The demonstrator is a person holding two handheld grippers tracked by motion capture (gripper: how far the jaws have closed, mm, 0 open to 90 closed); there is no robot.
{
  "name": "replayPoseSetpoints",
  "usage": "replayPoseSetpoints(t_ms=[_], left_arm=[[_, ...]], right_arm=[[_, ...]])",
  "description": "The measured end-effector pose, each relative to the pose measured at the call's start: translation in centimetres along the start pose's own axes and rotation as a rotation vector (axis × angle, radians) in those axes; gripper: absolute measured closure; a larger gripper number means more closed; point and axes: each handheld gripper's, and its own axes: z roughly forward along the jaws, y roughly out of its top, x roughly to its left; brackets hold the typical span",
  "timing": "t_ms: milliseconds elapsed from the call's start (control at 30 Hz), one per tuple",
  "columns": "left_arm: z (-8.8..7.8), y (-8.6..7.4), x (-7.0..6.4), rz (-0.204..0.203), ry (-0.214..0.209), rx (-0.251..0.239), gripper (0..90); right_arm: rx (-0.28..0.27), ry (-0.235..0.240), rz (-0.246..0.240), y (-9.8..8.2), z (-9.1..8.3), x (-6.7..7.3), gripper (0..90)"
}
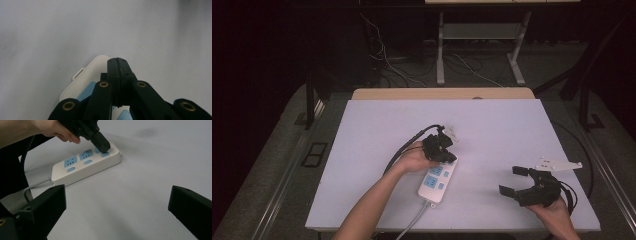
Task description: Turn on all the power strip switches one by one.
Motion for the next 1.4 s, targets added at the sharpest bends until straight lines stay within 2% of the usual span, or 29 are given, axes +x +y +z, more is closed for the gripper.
replayPoseSetpoints(t_ms=[500,667,933,1133,1233,1400], left_arm=[[0.1,-0.4,0.1,-0.012,-0.01,-0.017,89.2],[0.1,-0.8,0.5,-0.053,-0.042,-0.036,89.3],[0.2,-0.9,0.5,-0.048,-0.044,-0.041,89.5],[0.3,-1.0,0.6,-0.056,-0.051,-0.043,89.7],[0.3,-1.2,0.8,-0.075,-0.063,-0.053,89.7],[0.3,-1.1,0.5,-0.064,-0.041,-0.046,89.6]], right_arm=[[0.001,-0.002,-0.001,0.0,0.0,0.0,1.3],[0.001,-0.002,0.0,0.0,0.0,0.0,1.3],[0.003,-0.005,-0.001,0.0,0.0,0.1,1.3],[0.001,-0.006,-0.004,0.0,0.0,0.1,1.3],[0.0,-0.006,-0.003,0.0,-0.1,0.2,1.3],[0.0,-0.008,-0.004,0.0,0.0,0.1,1.3]])
